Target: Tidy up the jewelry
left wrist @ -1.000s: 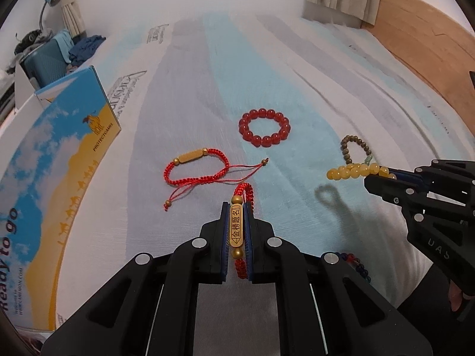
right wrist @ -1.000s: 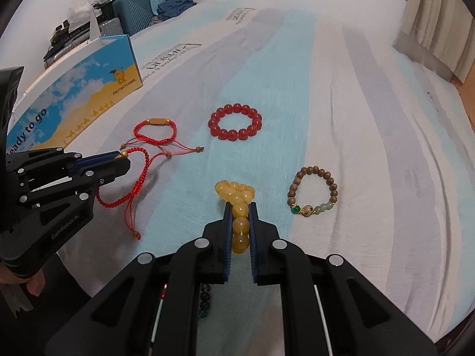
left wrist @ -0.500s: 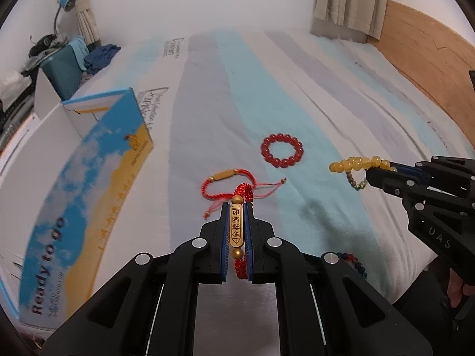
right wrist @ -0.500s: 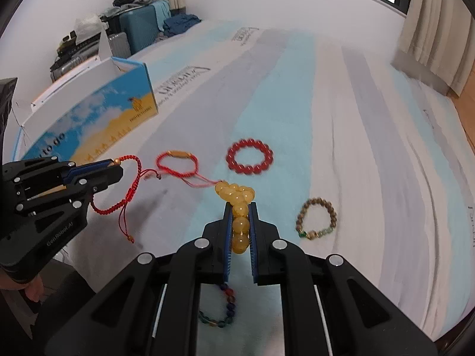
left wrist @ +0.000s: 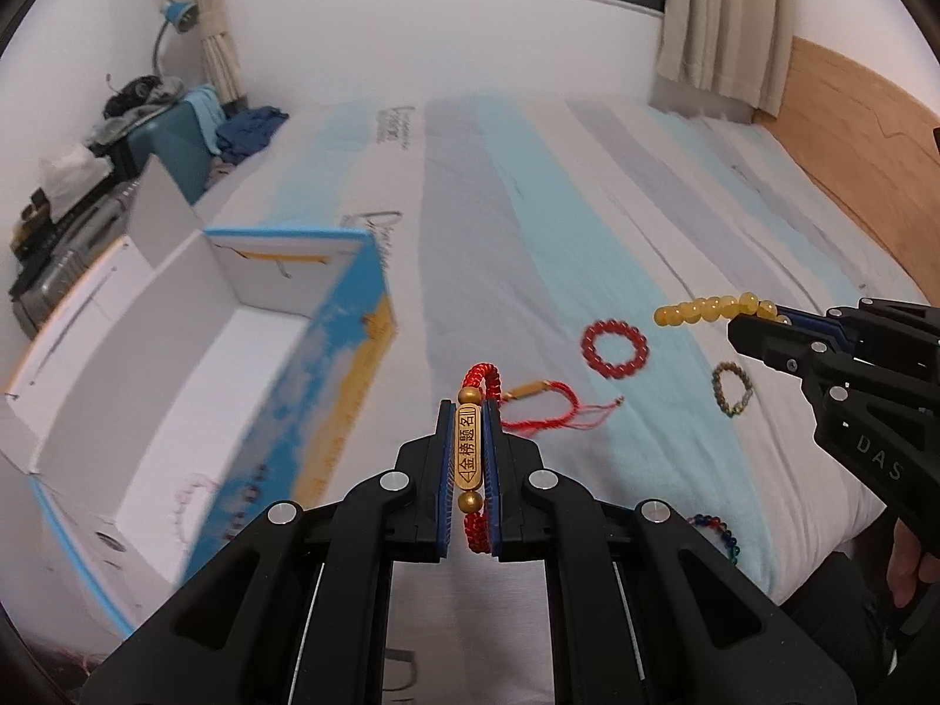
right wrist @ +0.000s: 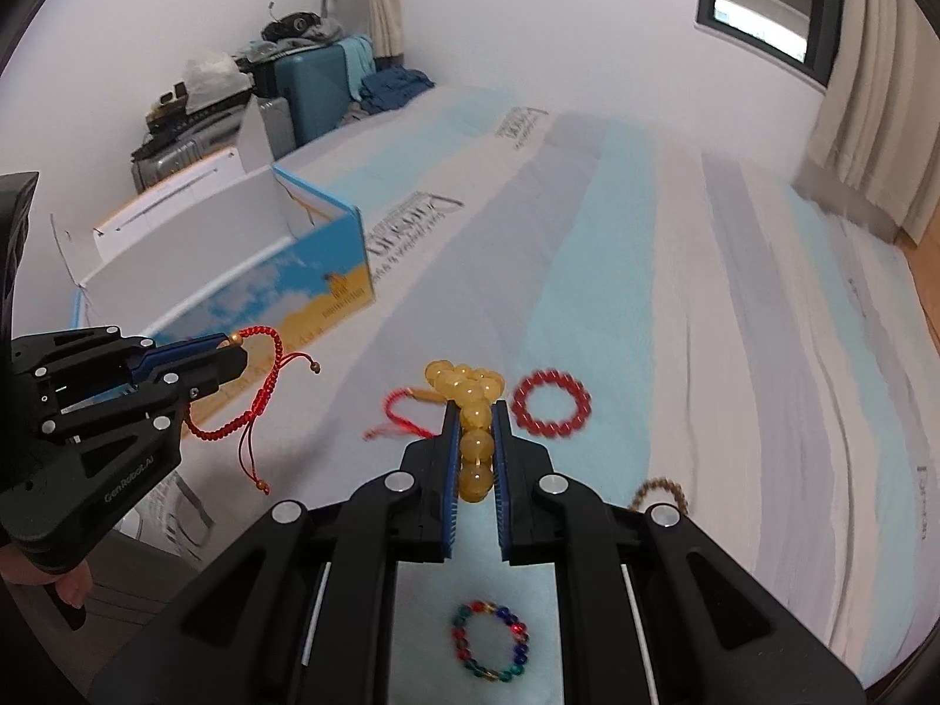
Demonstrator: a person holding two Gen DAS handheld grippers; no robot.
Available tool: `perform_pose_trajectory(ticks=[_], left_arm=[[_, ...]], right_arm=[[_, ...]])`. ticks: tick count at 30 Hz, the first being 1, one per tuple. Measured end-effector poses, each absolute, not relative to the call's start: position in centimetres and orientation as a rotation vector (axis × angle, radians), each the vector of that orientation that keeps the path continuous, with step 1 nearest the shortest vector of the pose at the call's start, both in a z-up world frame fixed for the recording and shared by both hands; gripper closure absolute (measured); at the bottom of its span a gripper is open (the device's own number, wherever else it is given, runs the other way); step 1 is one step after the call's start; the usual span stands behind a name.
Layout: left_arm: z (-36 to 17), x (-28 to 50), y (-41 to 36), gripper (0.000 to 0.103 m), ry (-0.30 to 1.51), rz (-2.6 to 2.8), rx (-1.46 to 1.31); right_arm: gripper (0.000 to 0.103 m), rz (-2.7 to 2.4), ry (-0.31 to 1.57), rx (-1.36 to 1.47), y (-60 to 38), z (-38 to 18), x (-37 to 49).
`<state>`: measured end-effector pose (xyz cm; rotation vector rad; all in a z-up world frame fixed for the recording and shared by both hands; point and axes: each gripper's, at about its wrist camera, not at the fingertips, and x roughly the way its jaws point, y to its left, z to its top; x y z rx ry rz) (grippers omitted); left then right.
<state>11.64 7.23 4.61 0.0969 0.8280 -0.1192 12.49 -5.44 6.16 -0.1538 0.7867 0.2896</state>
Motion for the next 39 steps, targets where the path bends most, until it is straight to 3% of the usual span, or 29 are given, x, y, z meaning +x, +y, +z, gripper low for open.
perform_pose_trajectory(ticks=[22,39], left_arm=[[11.7,9.8,19.8,0.095,0.752,0.061,0.029],[9.2,10.1,28.6,0.095,0.828,0.147,-0.06]], right_arm=[[0.094,0.459,0.693,-0.239,8.9,11.9,12.6],[0.094,0.612,0.822,-0.301,19.0,8.7,15.7]])
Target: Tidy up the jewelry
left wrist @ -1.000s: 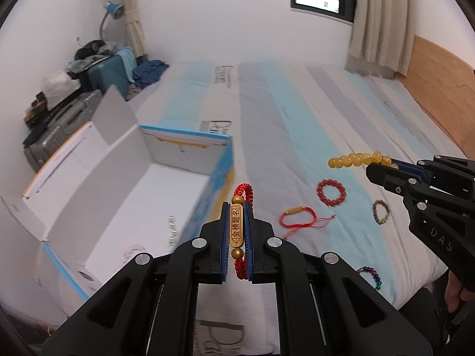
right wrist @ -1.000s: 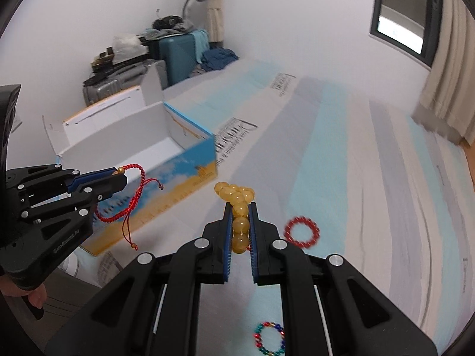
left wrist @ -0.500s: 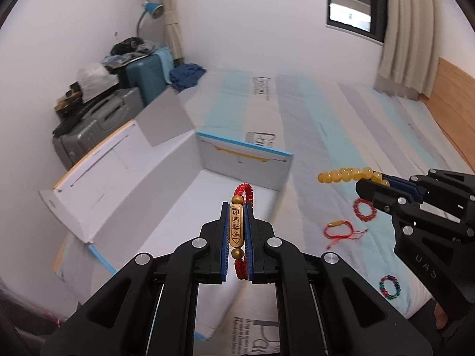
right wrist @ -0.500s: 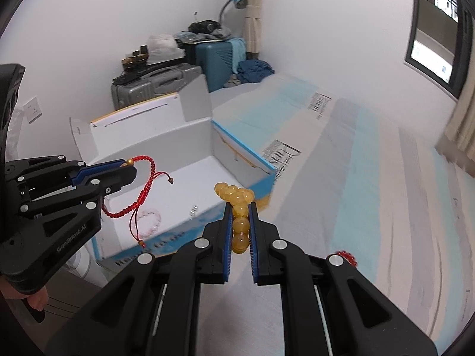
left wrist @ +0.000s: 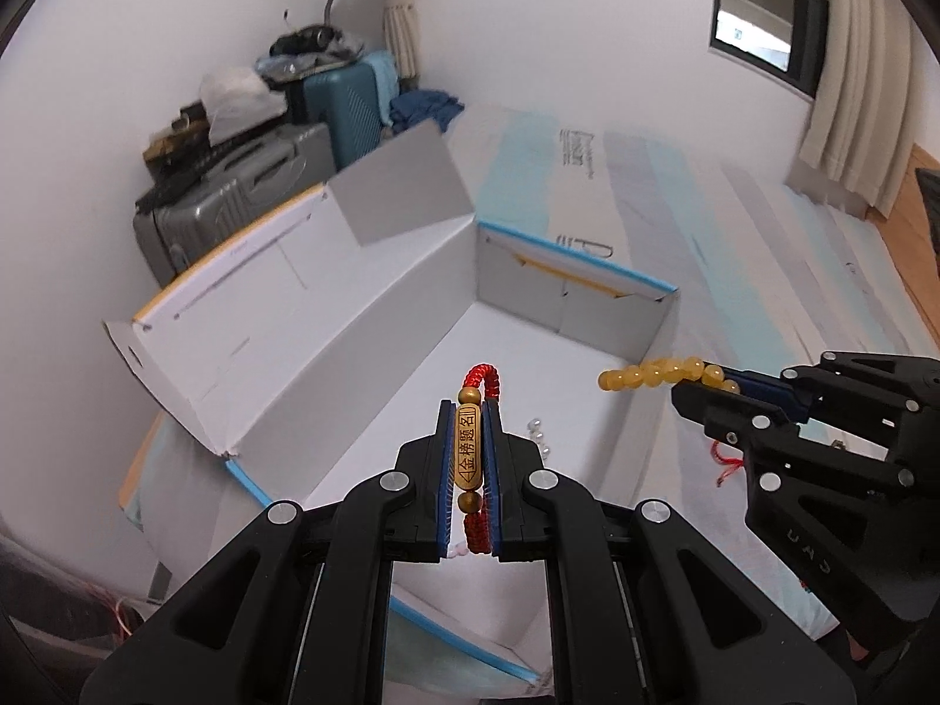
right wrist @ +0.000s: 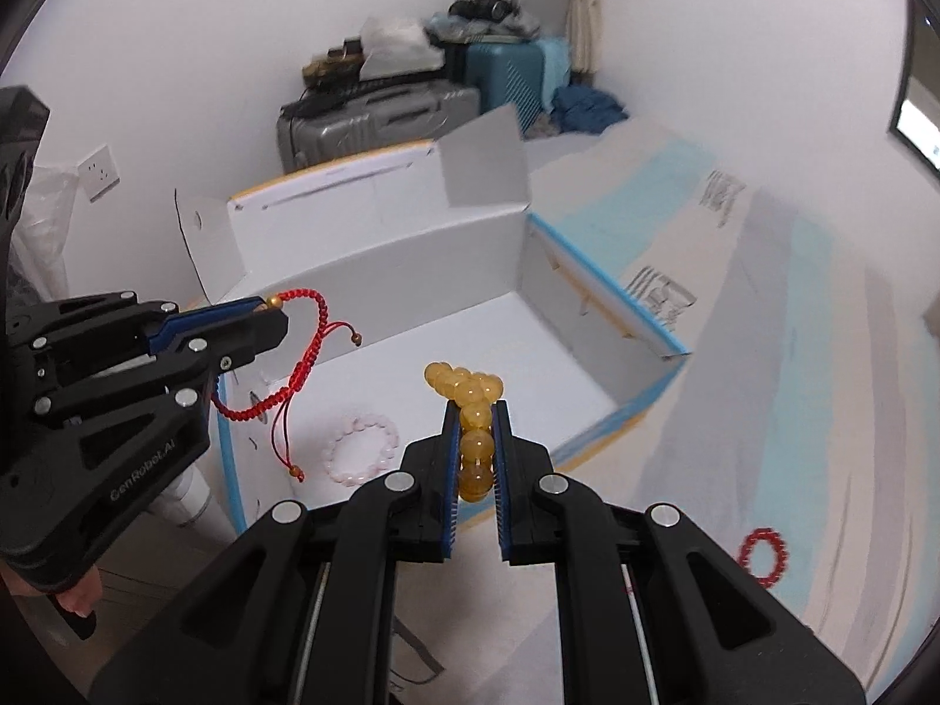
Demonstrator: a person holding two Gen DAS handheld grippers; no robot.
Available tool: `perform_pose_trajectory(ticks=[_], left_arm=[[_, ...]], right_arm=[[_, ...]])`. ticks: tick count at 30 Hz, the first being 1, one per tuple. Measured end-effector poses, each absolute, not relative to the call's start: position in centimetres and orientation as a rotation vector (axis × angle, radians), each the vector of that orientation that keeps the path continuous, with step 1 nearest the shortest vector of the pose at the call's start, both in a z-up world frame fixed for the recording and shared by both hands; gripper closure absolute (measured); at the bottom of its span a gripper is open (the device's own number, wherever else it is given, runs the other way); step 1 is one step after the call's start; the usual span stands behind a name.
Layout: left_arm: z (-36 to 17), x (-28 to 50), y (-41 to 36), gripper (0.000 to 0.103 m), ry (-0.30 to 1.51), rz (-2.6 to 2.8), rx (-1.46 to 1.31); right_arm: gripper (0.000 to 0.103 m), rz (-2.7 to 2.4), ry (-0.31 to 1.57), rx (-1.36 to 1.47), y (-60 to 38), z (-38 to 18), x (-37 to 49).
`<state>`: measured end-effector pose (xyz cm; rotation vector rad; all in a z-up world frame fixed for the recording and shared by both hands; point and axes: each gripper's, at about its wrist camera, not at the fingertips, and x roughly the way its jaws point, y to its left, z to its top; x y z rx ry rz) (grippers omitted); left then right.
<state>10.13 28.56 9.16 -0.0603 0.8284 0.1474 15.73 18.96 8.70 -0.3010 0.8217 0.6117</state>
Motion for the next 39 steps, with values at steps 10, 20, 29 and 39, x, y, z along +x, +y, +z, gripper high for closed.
perform_pose_trajectory(ticks=[10,20,29,39], left_arm=[[4.3,13.2,31.5,0.095,0.969,0.116,-0.137],[-0.1,16.8,32.4,0.095,1.119,0.067,-0.133],[-3.1,18.6,32.6,0.095,1.231,0.057,-0.111],[-5.2,19.5,33.1,0.095,1.331,0.073,-0.121]], right_arm=[[0.094,0.659,0.981,-0.363,23.4,4.9,19.3],[0.094,0.665,1.152,-0.432,25.9,0.6,22.3],[0.094,0.655,1.233,-0.51,27.6,-2.9,23.3],[0.094,0.646,1.312,-0.539,28.8,-5.2,24.2]])
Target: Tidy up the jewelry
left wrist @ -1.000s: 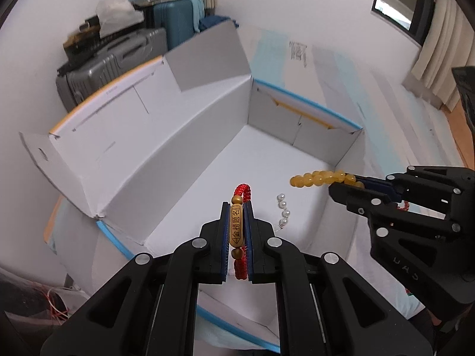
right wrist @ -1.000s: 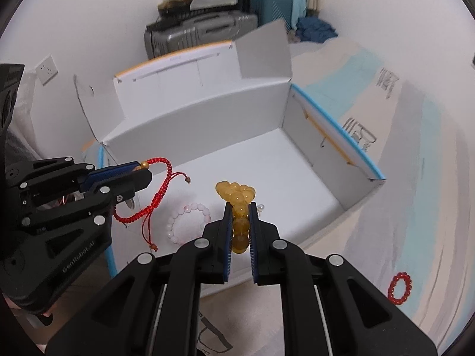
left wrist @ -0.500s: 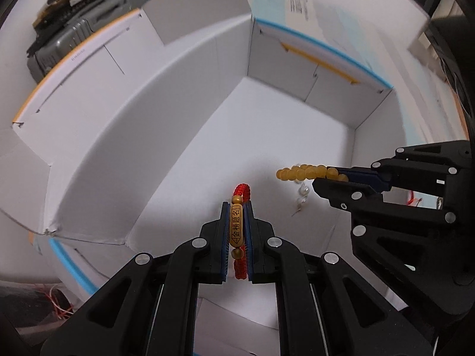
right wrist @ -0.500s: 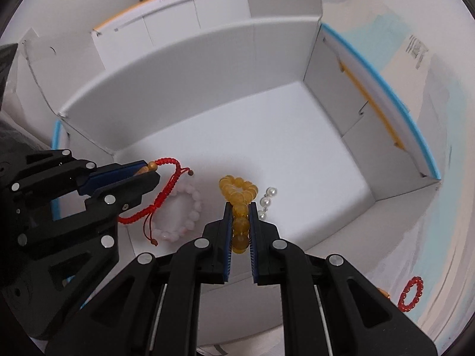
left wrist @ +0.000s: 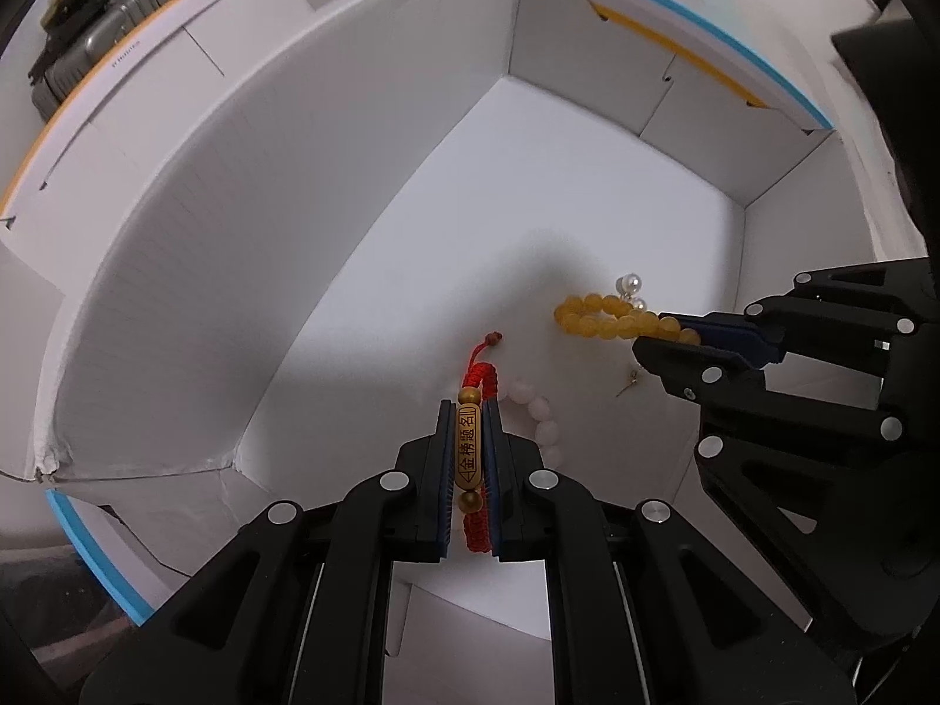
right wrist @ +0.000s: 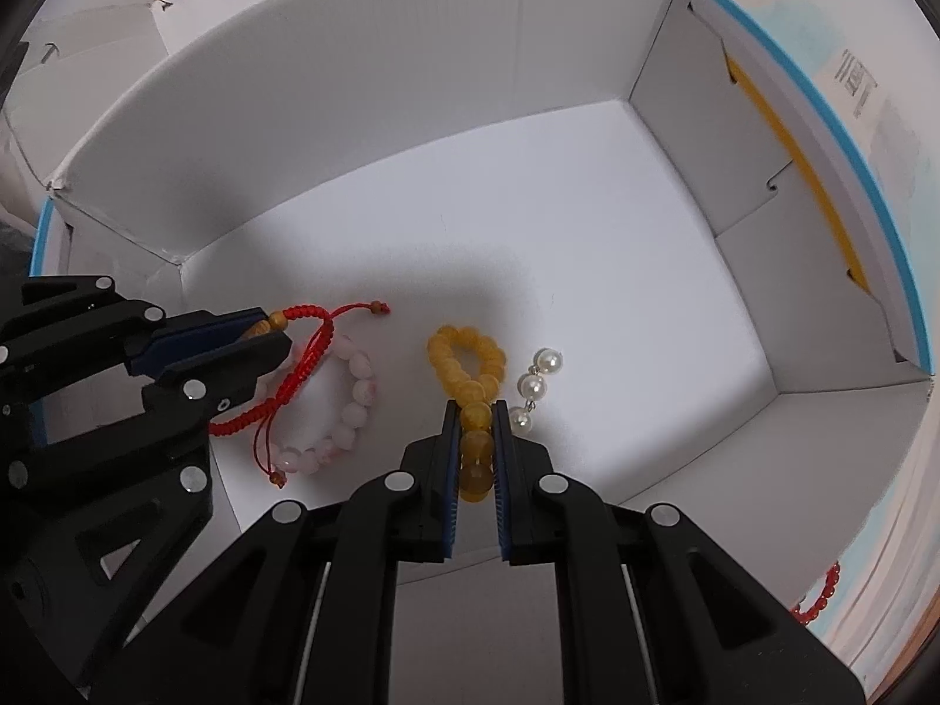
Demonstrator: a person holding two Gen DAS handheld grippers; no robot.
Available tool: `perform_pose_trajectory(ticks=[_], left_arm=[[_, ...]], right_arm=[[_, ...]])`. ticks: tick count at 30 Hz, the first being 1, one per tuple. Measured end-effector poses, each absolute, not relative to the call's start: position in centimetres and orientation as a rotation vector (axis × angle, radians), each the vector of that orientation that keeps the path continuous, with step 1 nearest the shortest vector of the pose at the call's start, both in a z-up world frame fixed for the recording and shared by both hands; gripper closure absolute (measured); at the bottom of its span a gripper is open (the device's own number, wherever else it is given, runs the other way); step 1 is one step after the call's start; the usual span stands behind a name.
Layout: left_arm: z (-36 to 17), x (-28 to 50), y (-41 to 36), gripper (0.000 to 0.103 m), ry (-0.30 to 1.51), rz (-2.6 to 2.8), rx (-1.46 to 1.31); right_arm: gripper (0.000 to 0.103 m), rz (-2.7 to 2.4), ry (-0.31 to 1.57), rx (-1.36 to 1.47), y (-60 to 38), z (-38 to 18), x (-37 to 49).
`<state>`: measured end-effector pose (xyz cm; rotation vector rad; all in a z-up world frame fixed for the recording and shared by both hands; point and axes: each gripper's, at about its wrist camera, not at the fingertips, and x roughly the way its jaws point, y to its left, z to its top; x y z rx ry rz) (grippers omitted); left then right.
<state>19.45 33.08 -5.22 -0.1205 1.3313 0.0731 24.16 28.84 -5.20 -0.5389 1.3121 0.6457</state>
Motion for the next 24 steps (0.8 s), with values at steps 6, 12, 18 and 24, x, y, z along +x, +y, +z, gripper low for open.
perform_pose_trajectory(ticks=[6,12,18,24], left_arm=[[-5.5,20.0,32.9,0.095,1.338,0.085,-0.118],[-5.1,19.6,32.4,0.093,1.307,0.096,-0.121],[-3.6,18.7,32.5,0.073,1.241,0.127,-0.111],[-1.3,17.4,33.0,0.056,1.164,0.161,-0.125]], right_arm=[[0.093,0.642,1.316,-0.528,29.0,-5.4,24.5],[0.092,0.637,1.311,-0.518,28.3,-5.1,24.7],[0.085,0.63,1.271,-0.496,27.1,-3.7,23.9],[0.065,0.629,1.2,-0.464,26.0,-1.5,22.9]])
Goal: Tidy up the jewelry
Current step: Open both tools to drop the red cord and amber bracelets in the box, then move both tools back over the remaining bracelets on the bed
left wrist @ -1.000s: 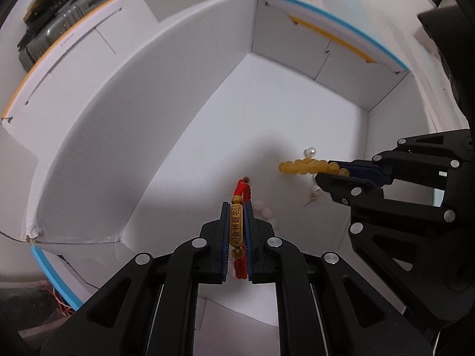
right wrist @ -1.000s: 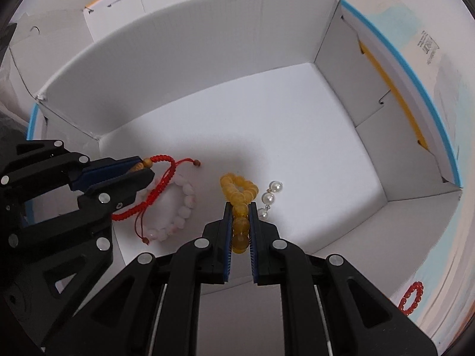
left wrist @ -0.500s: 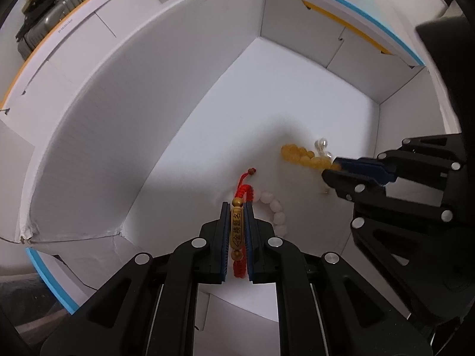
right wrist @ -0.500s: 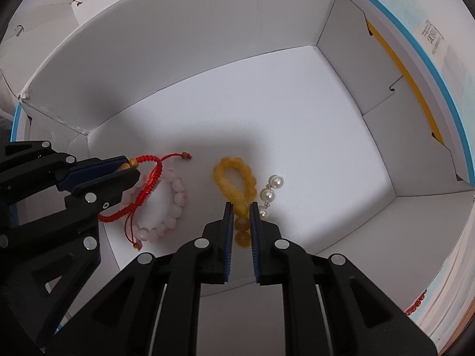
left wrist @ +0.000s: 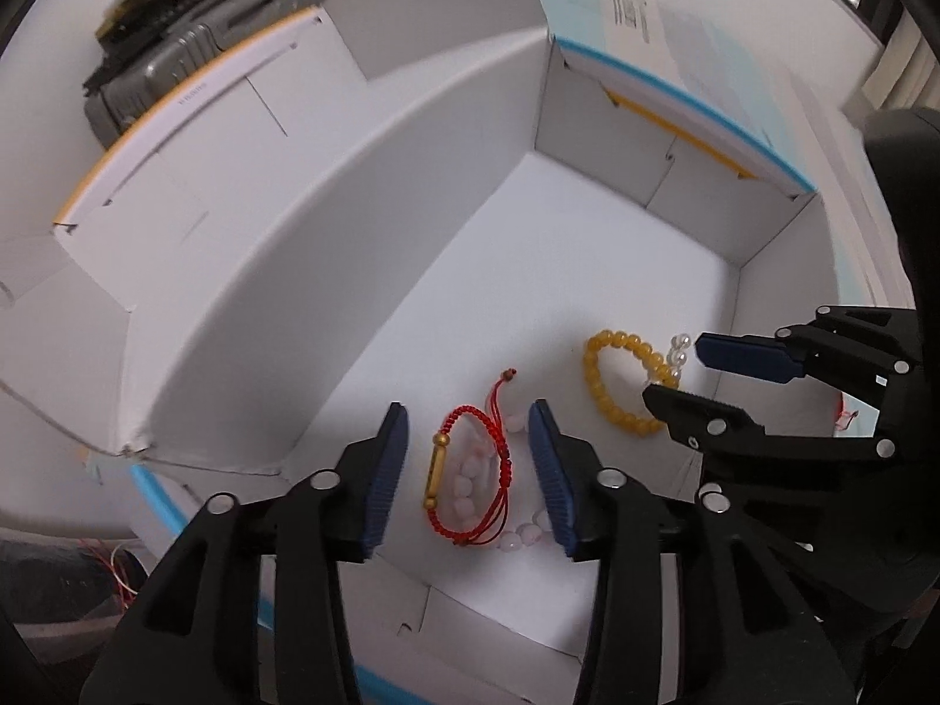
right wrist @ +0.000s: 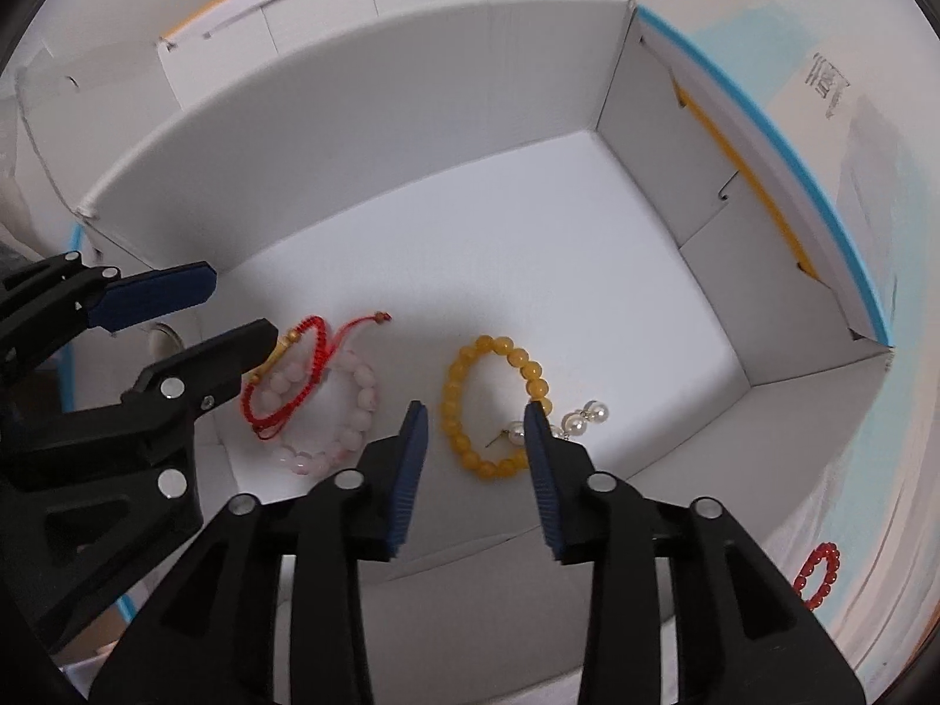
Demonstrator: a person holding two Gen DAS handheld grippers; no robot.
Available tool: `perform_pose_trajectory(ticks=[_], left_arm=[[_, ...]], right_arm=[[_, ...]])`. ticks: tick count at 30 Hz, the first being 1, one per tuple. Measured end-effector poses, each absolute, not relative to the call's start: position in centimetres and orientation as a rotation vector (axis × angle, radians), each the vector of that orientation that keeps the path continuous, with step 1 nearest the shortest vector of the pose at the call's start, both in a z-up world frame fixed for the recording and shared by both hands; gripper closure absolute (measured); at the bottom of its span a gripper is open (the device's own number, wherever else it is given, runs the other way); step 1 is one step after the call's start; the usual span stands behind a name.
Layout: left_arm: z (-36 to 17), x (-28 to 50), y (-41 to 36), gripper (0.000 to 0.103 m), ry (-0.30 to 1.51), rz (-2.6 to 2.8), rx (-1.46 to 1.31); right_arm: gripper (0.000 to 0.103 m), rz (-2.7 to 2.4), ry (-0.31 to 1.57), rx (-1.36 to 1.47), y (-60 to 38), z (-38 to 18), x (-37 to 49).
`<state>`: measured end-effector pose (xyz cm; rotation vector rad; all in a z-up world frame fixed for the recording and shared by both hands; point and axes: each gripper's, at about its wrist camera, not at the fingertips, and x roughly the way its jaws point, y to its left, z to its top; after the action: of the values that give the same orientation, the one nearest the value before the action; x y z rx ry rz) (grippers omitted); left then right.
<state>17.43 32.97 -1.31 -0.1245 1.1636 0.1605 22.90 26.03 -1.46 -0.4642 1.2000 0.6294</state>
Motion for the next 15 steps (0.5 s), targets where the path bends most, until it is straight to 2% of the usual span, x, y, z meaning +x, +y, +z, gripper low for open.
perform_pose_trajectory(ticks=[5,10,12,13,15], left_arm=[[0.5,15.6,33.2,0.046,1.109,0.171,-0.13],[2.3,14.4,33.2,0.038,1.058,0.19,-0.125],[2.9,13.9,32.9,0.028,1.037,0.197,-0.117],[3.2,13.4,32.6,0.027,1.021,0.202,-0.11],[3.5,13.0,32.1,0.025,1.011,0.2,-0.102]], right_arm=[[0.052,0.645,1.126,-0.43,24.8,0.3,21.6],[0.05,0.638,1.076,-0.393,22.7,2.2,21.0],[0.044,0.633,1.065,-0.382,21.7,2.7,20.6],[0.039,0.63,1.058,-0.382,21.7,2.8,20.5],[0.039,0.623,1.042,-0.386,20.8,3.2,19.9]])
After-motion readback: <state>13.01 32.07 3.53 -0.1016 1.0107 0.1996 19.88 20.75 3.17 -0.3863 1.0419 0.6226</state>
